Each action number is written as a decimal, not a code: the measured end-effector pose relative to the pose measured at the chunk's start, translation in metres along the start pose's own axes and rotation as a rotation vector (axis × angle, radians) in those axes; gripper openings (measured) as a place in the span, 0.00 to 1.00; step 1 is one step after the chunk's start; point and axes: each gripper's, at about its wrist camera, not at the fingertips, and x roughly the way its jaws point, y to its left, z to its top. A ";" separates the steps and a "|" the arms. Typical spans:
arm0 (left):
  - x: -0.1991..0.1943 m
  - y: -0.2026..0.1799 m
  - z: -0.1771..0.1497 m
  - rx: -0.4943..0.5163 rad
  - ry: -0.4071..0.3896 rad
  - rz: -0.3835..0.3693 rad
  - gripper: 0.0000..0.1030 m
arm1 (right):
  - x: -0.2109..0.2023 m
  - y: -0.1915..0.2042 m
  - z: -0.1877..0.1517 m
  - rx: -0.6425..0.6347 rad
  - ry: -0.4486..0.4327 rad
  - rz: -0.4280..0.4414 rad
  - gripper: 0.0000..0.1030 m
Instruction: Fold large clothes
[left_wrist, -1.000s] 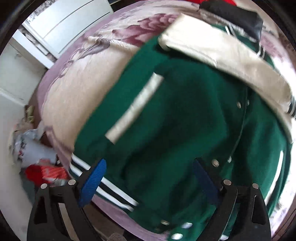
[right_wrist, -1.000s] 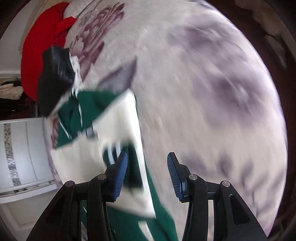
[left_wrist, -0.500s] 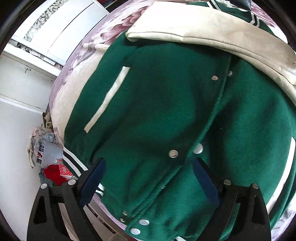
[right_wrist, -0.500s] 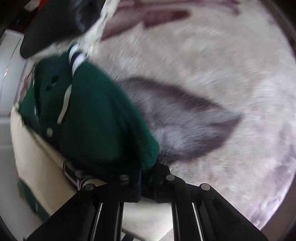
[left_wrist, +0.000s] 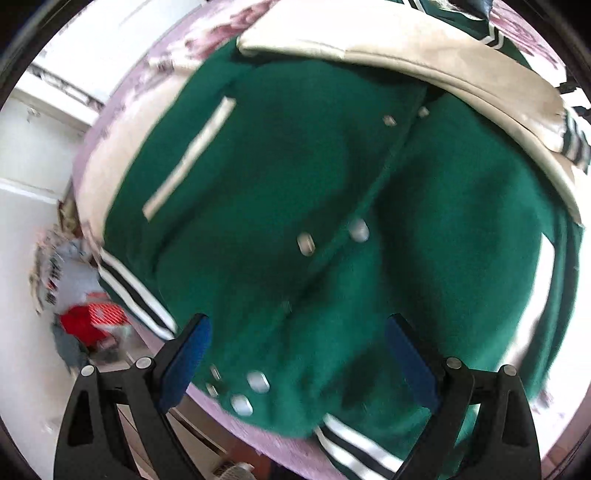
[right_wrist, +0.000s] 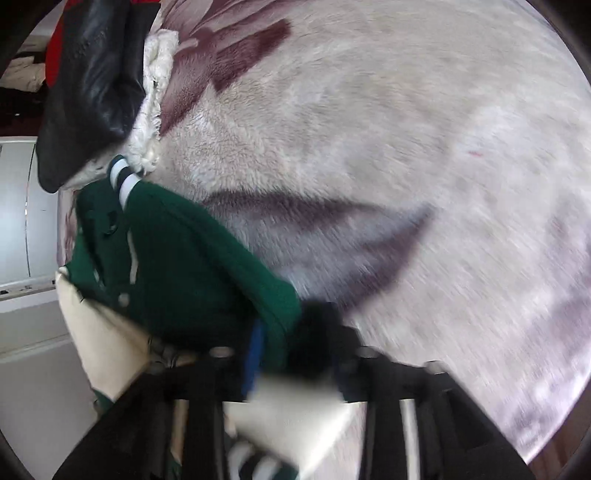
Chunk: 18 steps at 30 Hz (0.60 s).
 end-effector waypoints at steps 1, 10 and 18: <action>-0.001 0.000 -0.008 -0.011 0.018 -0.030 0.93 | -0.014 -0.002 -0.011 -0.015 -0.023 0.009 0.38; 0.023 0.003 -0.068 -0.121 0.198 -0.198 0.93 | -0.054 -0.044 -0.176 0.028 0.036 0.089 0.40; 0.030 0.018 -0.072 -0.140 0.182 -0.194 0.93 | 0.034 -0.043 -0.258 0.068 0.117 0.194 0.08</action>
